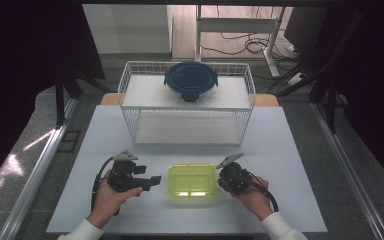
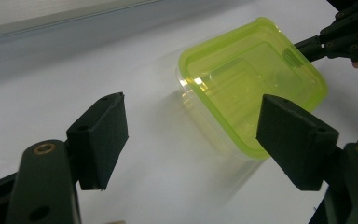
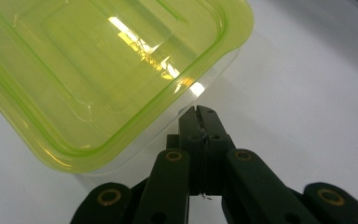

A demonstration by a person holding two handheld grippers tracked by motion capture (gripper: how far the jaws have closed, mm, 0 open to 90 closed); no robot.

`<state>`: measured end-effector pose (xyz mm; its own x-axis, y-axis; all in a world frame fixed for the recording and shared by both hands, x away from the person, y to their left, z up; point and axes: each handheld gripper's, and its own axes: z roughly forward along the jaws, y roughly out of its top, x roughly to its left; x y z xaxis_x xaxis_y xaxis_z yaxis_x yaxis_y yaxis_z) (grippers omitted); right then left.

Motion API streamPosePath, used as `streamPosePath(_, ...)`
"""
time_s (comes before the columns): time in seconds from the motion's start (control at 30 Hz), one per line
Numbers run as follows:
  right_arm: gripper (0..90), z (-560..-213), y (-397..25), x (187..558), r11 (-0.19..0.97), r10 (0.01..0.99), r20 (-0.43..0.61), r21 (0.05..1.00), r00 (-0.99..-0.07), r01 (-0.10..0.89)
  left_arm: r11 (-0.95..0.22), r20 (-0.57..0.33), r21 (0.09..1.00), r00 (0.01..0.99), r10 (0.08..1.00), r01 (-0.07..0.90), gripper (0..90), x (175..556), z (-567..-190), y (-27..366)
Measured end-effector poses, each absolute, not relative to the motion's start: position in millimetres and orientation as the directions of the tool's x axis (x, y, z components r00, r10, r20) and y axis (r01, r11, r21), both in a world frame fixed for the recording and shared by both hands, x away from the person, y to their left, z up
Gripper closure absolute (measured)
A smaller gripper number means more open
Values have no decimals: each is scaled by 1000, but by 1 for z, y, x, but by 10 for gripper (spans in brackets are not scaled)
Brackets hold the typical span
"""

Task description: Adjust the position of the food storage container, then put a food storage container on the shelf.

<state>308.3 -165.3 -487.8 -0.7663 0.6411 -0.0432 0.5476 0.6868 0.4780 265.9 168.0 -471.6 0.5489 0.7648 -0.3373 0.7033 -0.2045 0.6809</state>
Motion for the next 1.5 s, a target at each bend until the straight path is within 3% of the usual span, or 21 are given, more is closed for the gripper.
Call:
streamPosePath(0.3, 887, -485, -174, 309, 671, 659, -55, 494, -750, 553, -201, -336, 683, 546, 767, 702, 244, 265, -471, 170)
streamPosePath(0.57, 883, -468, -212, 303, 529, 740, 24, 596, -672, 604, -199, -337, 681, 543, 769, 705, 244, 266, -472, 171)
streamPosePath(0.7, 449, -463, -226, 306, 353, 796, 154, 668, -585, 656, -201, -336, 681, 544, 769, 704, 243, 266, -472, 169)
streamPosePath(0.83, 328, -463, -230, 308, 277, 801, 231, 674, -553, 684, -200, -337, 679, 543, 769, 706, 243, 266, -473, 170)
streamPosePath(1.17, 268, -465, -230, 309, 259, 773, 292, 666, -564, 700, -201, -336, 677, 540, 772, 708, 243, 266, -474, 170)
streamPosePath(1.5, 286, -465, -230, 309, 250, 764, 310, 666, -566, 702, -199, -333, 666, 526, 783, 719, 234, 267, -477, 167)
